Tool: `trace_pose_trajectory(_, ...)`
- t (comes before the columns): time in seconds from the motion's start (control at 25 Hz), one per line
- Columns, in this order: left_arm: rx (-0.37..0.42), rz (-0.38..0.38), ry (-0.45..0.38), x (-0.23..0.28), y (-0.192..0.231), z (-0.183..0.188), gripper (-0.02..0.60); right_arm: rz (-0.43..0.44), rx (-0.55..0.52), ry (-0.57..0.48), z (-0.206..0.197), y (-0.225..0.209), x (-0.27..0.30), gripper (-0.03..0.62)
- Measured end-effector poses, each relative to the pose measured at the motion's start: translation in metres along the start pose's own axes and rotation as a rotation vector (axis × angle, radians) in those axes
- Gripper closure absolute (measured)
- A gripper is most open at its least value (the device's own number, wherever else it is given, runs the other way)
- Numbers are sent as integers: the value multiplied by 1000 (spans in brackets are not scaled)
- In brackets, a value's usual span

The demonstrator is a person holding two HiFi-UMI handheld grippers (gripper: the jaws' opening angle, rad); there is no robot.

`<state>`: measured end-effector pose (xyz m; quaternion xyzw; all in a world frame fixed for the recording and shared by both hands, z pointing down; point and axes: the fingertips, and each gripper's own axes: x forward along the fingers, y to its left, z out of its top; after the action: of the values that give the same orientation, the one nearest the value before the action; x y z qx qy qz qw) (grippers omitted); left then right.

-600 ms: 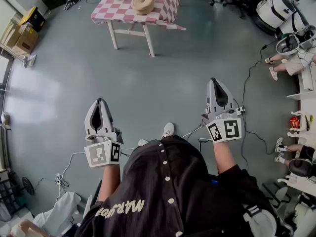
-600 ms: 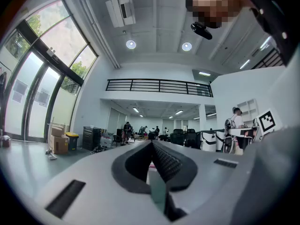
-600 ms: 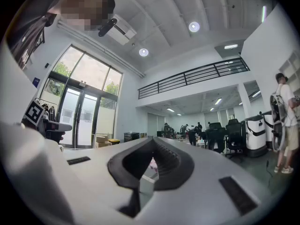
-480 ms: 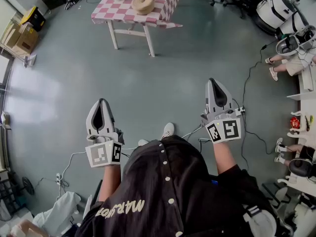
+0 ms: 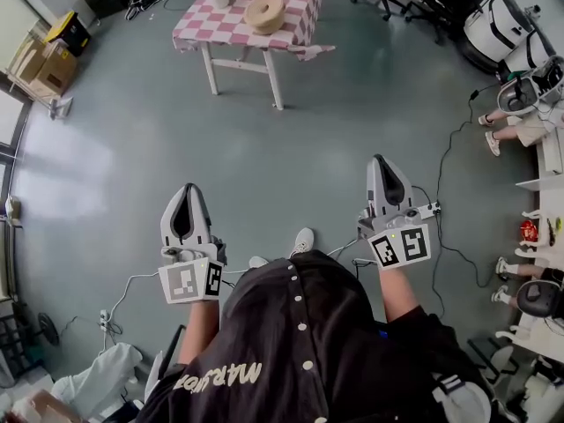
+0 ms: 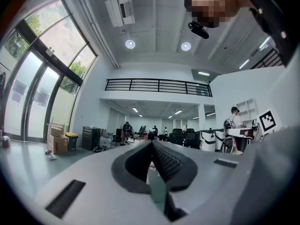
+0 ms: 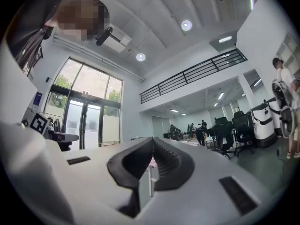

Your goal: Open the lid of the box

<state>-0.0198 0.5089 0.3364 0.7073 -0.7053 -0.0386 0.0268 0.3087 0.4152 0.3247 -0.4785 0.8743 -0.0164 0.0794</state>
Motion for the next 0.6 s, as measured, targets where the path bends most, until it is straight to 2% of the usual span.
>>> trace_pose_trajectory(0.16, 1, -5, 4, 1, -2, 0, 571, 52, -6, 3, 1, 8, 2, 548)
trace_pose_trajectory(0.6, 9, 1, -1, -1, -6, 2, 571, 81, 16, 12, 2, 8, -2, 399)
